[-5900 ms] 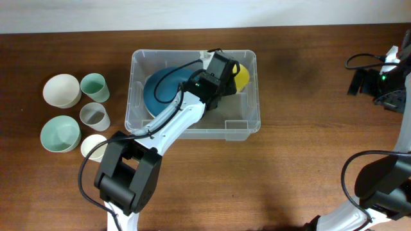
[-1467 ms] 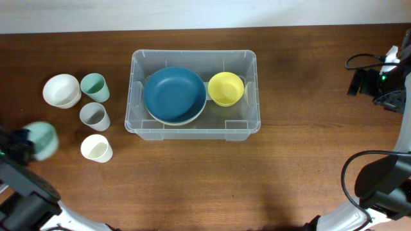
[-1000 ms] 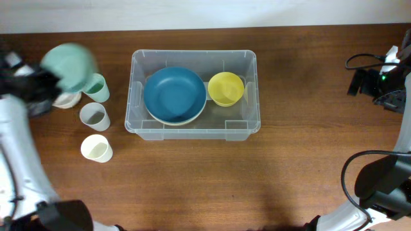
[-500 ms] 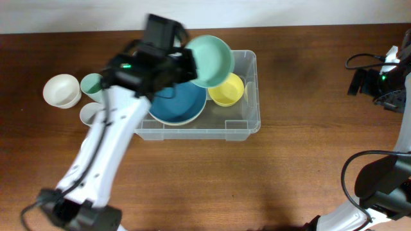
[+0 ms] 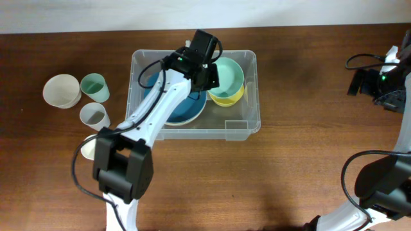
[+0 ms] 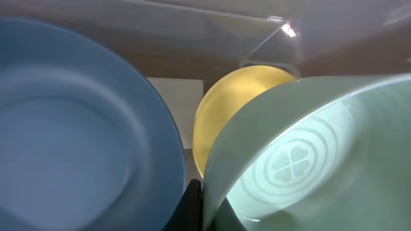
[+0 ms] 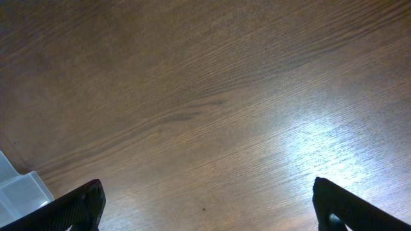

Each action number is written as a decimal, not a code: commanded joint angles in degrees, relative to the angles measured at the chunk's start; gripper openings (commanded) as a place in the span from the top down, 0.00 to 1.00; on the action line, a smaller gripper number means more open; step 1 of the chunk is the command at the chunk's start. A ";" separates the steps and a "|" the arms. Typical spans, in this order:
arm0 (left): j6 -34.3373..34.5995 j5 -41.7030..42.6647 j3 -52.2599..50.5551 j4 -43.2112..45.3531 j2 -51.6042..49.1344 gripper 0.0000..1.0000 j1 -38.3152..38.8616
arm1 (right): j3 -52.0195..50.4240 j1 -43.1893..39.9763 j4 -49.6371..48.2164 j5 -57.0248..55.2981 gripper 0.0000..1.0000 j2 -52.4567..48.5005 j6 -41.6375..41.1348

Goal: Pack container
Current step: 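Lift the mint green bowl and carry it over the bin, then stack the mint green bowl onto the yellow bowl and release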

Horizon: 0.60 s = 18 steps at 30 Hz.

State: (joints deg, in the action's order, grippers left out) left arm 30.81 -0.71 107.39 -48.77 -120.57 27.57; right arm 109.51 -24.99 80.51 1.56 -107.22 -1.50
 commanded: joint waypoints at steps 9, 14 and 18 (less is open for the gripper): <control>-0.87 -0.44 0.70 3.30 -2.64 0.99 0.20 | -0.24 -0.15 -0.04 0.15 0.01 -0.20 -0.46; -0.87 -0.13 0.70 3.34 -2.67 0.99 0.20 | -0.24 -0.15 -0.04 0.15 0.01 -0.20 -0.46; -0.87 0.94 0.66 3.32 -3.37 0.99 0.57 | -0.24 -0.15 -0.04 0.15 0.01 -0.20 -0.46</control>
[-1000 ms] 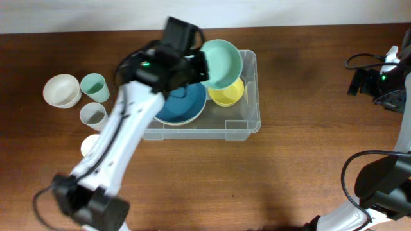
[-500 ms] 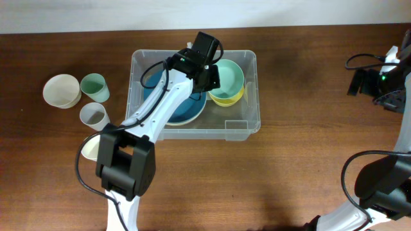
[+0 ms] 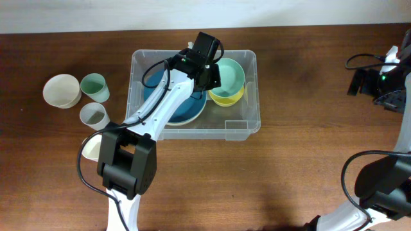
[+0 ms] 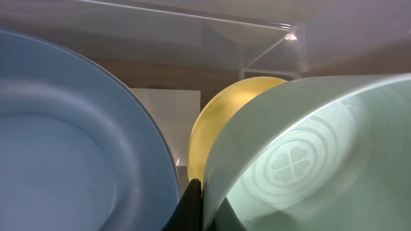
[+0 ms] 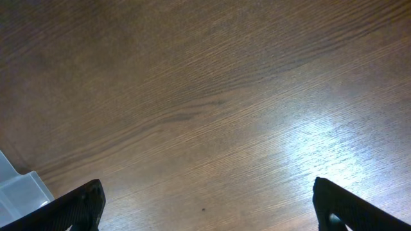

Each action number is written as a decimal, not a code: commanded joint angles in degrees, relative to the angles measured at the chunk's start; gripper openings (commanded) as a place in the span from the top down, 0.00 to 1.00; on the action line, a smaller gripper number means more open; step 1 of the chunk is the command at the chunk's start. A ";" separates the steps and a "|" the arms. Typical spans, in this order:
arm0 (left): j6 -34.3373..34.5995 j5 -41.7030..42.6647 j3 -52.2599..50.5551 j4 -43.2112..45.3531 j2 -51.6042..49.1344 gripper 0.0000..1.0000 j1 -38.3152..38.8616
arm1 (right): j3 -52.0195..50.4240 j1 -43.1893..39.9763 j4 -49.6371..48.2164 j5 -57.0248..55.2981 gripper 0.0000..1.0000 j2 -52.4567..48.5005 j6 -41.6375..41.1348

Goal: Pack container
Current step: 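Stack the mint green bowl onto the yellow bowl and release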

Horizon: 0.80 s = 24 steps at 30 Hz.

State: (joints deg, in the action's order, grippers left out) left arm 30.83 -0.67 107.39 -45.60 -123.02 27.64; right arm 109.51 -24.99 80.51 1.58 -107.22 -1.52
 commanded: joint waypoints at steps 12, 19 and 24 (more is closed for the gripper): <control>-0.90 0.87 0.66 0.15 -2.64 0.98 1.14 | -0.24 -0.15 -0.04 0.11 0.01 -0.20 -0.44; -0.92 0.87 0.66 0.17 -2.64 0.76 1.14 | -0.24 -0.15 -0.04 0.13 0.01 -0.20 -0.44; -0.98 0.87 0.83 0.20 -2.64 0.63 1.14 | -0.24 -0.15 -0.04 0.13 0.01 -0.20 -0.44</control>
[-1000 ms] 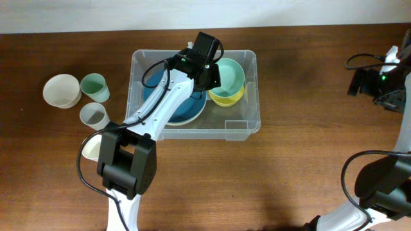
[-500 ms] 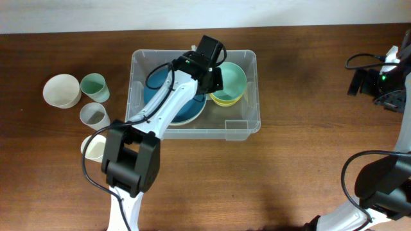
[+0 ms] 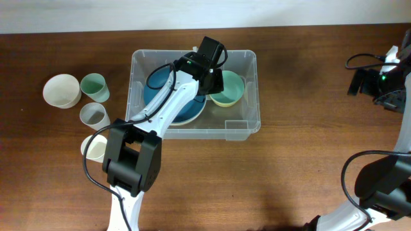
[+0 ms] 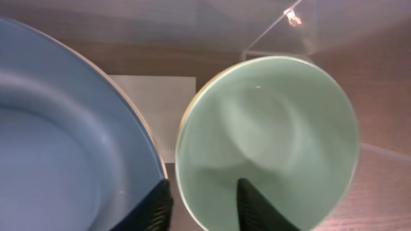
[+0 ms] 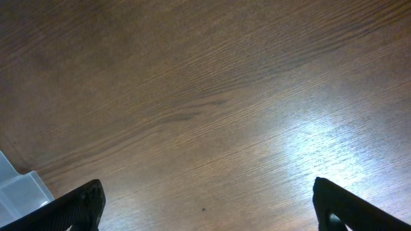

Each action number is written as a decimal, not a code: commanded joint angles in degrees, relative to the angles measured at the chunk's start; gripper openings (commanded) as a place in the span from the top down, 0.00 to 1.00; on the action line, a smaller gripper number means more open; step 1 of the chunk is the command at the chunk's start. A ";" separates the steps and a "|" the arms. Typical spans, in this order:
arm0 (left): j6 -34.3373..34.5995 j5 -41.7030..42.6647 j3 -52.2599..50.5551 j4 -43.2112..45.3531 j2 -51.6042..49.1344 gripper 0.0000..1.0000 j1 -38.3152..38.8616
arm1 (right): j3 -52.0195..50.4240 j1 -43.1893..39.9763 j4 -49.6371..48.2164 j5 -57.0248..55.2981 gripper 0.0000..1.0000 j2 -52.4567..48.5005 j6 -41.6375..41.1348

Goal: Pack container
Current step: 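Stack the mint green bowl onto the yellow bowl and release, then move the left gripper to the white bowl and grasp its rim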

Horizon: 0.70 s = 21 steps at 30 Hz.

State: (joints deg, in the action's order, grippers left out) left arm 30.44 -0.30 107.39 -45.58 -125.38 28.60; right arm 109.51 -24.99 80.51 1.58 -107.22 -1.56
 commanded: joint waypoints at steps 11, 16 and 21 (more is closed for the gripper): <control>-4.96 -5.70 27.52 -19.34 1.77 0.53 -4.70 | -0.24 -0.15 -0.04 0.13 0.01 -0.20 -0.39; 1.73 -14.60 37.18 -33.29 3.26 0.06 -13.07 | -0.24 -0.15 -0.04 0.13 0.01 -0.20 -0.39; 7.26 -13.84 37.81 -42.73 3.45 0.01 -29.09 | -0.24 -0.15 -0.04 0.13 0.01 -0.20 -0.39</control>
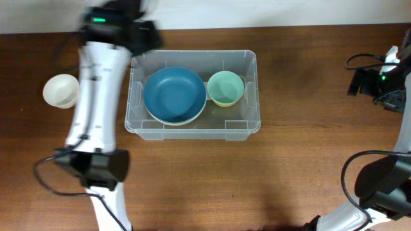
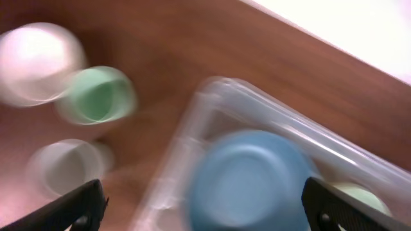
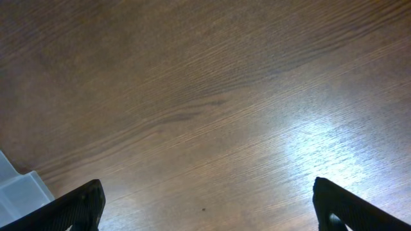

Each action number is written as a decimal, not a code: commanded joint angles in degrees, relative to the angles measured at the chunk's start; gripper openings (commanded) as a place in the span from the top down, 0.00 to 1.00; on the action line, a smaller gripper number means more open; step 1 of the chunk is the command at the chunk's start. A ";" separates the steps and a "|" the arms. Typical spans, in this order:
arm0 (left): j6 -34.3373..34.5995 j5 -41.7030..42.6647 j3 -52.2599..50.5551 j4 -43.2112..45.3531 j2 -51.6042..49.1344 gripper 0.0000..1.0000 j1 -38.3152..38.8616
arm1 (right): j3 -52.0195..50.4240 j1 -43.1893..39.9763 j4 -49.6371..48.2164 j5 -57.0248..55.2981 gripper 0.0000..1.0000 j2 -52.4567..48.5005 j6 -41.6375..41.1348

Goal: Pack container
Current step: 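Move the left gripper to the white bowl and grasp its rim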

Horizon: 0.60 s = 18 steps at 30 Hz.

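Note:
The clear plastic container (image 1: 247, 125) holds a large blue bowl (image 1: 174, 95) and a mint green bowl (image 1: 225, 87) nested in a yellow one, whose rim only just shows. My left gripper (image 2: 204, 208) is open and empty, high above the container's back left corner, and its view is blurred by motion. Below it are a white cup (image 2: 38, 64), a green cup (image 2: 96, 96) and a translucent cup (image 2: 64, 167). My right gripper (image 3: 210, 205) is open over bare wood, far to the right.
In the overhead view the white cup (image 1: 61, 90) stands left of the container, and my left arm (image 1: 96, 83) covers the other cups. The right arm (image 1: 379, 80) and its cables sit at the table's right edge. The container's corner (image 3: 19, 186) shows at lower left.
My left gripper was open just above the green bowl inside the container. It is now high over the container's back left corner, still open. The bowls and the right arm have not moved.
My left gripper was shut on the tilted green bowl over the yellow bowl in the container, and it held it so a moment later. Then the green bowl lay nested in the yellow one with the jaws open. Now the arm is out of the container.

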State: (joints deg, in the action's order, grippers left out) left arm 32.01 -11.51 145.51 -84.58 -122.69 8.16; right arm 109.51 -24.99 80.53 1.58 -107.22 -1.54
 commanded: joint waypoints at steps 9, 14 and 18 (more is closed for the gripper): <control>7.91 7.72 -11.80 -1.81 0.76 0.01 -29.83 | -0.24 -0.15 -0.07 0.13 0.01 -0.20 -0.42; 7.85 7.98 -21.99 3.91 0.76 0.01 -35.50 | -0.24 -0.15 -0.07 0.13 0.01 -0.20 -0.42; 6.99 9.01 -29.03 11.10 0.76 0.05 -36.83 | -0.24 -0.15 -0.07 0.13 0.01 -0.20 -0.42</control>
State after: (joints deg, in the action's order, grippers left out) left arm 39.09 -4.78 120.29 -76.14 -122.67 -28.27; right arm 109.51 -24.99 80.51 1.58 -107.22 -1.52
